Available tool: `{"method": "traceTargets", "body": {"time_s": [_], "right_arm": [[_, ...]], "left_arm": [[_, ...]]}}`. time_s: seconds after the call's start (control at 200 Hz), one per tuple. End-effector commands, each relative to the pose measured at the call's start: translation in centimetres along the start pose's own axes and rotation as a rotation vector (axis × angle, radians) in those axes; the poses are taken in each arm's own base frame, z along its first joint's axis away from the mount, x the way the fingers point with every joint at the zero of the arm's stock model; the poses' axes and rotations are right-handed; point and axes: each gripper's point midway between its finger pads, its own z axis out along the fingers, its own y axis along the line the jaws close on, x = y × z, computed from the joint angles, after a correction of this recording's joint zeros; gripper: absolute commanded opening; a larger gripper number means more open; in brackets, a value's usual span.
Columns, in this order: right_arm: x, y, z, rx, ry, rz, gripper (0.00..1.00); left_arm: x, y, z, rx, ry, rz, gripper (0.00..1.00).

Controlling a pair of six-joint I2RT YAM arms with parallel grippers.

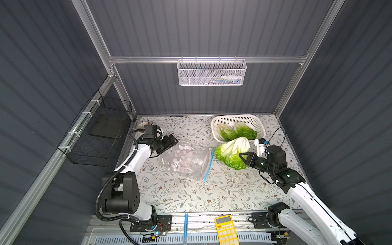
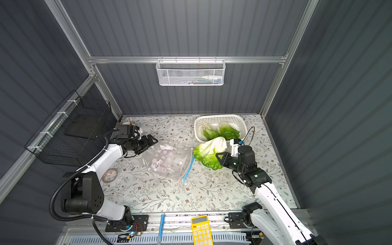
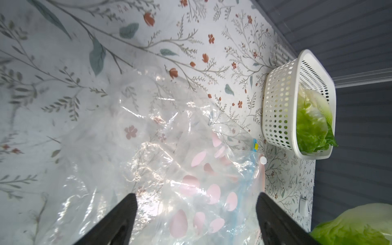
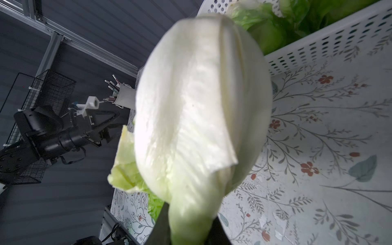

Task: Open the zip-top bag and take out the chinese cabbages
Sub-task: Place the Chinese cabbage in the basket.

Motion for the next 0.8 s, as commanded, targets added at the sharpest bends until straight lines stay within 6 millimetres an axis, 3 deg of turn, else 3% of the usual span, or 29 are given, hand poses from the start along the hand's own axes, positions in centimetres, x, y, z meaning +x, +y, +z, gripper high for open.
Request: {"method": "traceTargets", "body": {"time_s": [0.0,0.25,0.475,0.665,0.795], "right_arm": [[-1.1,1.1,-0.7,-0.020,-0.003,-0.039,0.00],[-3.4,1.7,-1.7,-0.030,0.013,-0.072,0.00],[-6.4,1.9,-2.5,-0.032,0.056,-0.105,0.00],[-9.9,1.0,-3.7,0.020,0.051,-0.171,0.00],[-12.4,-0.5,-3.0,0.035,0.104,-0.149,0.00]], "left_arm": [[-1.9,0.0,-2.4,-0.083,-0.083,0.055,0.91],[-5.7,-2.9,-8.1,-0.080,-0.309,0.184,0.93],[-5.6,-3.4,-12.6,-0.096,-0.509,0.323,0.98],[-5.2,-3.6,-13.5,-0.095,-0.539,0.360,1.00],[-4.9,-3.8,-13.6,-0.082,-0.533,0.374,1.00]]}}
